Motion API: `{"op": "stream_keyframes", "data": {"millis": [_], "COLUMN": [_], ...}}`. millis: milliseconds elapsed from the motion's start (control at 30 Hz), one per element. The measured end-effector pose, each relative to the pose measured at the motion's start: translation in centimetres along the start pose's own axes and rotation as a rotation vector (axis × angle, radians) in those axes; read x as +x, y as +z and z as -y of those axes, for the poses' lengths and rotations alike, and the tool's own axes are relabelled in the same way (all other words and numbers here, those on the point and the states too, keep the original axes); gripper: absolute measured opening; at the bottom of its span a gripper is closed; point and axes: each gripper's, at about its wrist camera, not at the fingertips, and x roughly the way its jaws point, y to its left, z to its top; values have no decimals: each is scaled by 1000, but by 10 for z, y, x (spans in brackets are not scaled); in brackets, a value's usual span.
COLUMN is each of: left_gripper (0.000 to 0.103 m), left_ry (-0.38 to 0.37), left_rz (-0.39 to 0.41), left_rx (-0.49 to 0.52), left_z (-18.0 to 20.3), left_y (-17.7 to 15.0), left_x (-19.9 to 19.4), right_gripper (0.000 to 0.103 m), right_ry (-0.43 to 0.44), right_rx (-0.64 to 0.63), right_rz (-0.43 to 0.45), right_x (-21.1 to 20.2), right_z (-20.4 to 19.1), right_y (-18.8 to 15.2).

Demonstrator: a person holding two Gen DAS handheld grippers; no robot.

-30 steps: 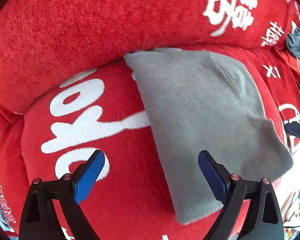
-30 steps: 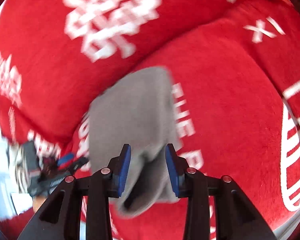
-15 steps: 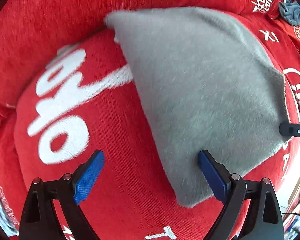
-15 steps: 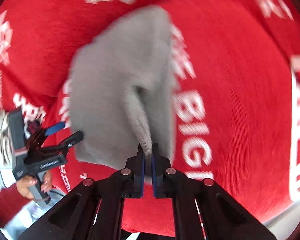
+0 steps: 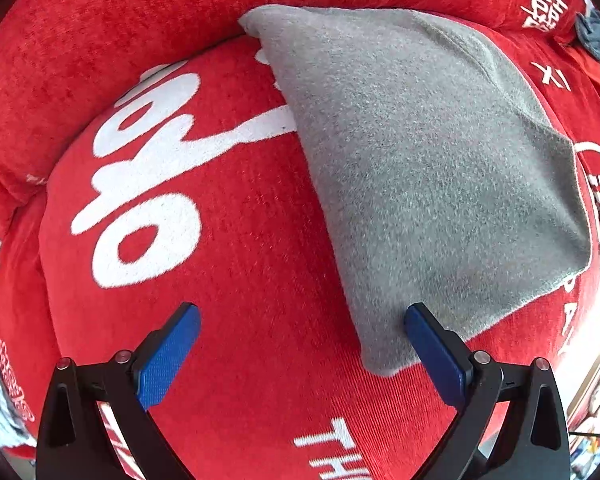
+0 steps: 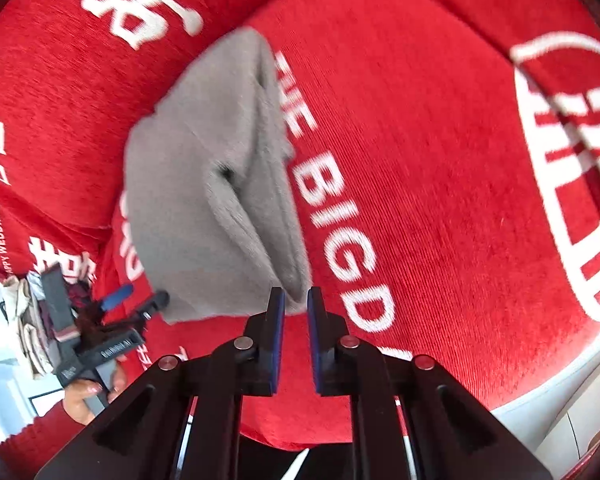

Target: Fold small clothes

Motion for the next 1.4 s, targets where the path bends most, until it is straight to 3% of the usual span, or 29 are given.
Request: {"op": "stream_keyframes", "data": {"millis": [133, 300, 400, 433, 600, 667, 700, 900, 1067, 1167, 1233, 1400], "left_gripper": [102, 102, 102, 102, 102, 102, 102, 102, 102, 102, 102, 102], "left_ry": [-12, -11, -1, 2, -8, -7, -4, 2, -2, -10, -8, -41], "left_rz": [-4, 14, 16, 12, -1, -5, -7, -14, -31, -39, -34, -20], "left_rx": [-50, -89, -105, -109, -114, -111, -111, -112, -110, -113, -110, -144], "left_z": [-2, -2, -3, -2, -3, -4, -4, -2, 4, 7, 8, 6], "left_y": [2, 13, 17, 17, 18, 19, 17, 19, 20, 19, 19, 19], "left_x": [-10, -17, -16, -14, -12, -11, -12, -11, -10, -9, -10, -12], "right_gripper": [13, 13, 13, 7, 2, 9, 11, 11, 17, 23, 34, 42], "right_ry": [54, -7, -58, -67, -90, -137, -117, -82, -81, -81, -83, -80], "right_rx": [-93, -231, -204, -199, -237, -219, -196, -141, -129, -128, -127, -126], "right_rz": [26, 25, -2, -16, -37, -46, -48, -42, -42, -50, -53, -62], "right_x": [-7, 28, 51, 59, 64, 60, 57, 33, 27, 31, 33, 35], "right_z": [-26, -67, -59, -54, -46, -39, -34, -20, -18, -18, -20, -20], "right_y": [15, 38, 53, 55, 45, 41, 40, 34, 33, 31, 30, 30]}}
